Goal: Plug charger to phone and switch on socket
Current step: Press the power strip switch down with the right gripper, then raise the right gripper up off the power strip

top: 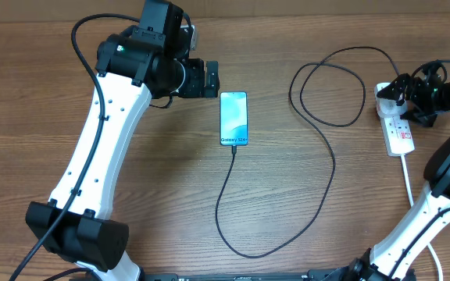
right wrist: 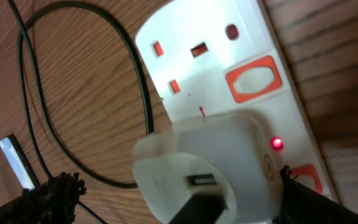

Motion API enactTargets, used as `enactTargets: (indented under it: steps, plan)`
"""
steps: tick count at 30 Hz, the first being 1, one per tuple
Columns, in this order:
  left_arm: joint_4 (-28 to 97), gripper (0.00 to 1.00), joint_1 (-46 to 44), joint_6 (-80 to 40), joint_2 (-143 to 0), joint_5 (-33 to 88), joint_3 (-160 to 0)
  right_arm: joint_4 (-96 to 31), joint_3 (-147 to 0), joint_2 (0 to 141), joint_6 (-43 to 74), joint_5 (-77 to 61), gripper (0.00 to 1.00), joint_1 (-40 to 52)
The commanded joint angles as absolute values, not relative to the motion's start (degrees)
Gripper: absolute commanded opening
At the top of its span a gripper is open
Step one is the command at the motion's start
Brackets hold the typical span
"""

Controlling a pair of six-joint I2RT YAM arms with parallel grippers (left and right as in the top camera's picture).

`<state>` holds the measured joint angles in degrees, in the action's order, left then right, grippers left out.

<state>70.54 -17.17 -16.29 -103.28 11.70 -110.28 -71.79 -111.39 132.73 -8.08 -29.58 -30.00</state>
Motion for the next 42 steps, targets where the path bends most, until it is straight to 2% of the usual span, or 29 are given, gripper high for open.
enactTargets:
  steps: [1,11,17,26,42]
  plan:
    - [70.48,1.0,-16.91,-15.4,-103.77,11.4,-110.39,-74.06,-114.76,134.69,-6.17,-28.05,1.0,-30.94]
    - [70.48,1.0,-16.91,-15.4,-103.77,11.4,-110.39,-86.91,-130.72,131.35,-6.46,-23.38,1.0,-32.12]
    - [70.48,1.0,-16.91,-15.4,-103.77,11.4,-110.39,-93.67,-136.09,122.74,-6.42,-23.57,1.0,-31.27]
    - [70.48,1.0,-16.91,-15.4,-103.77,11.4,-110.39,-91.2,-136.11,105.45,-5.78,-23.55,1.0,-26.65]
    - [70.48,1.0,-16.91,-15.4,-103.77,11.4,-110.39,-92.07,-136.09,104.05,-5.78,-23.57,1.0,-26.37]
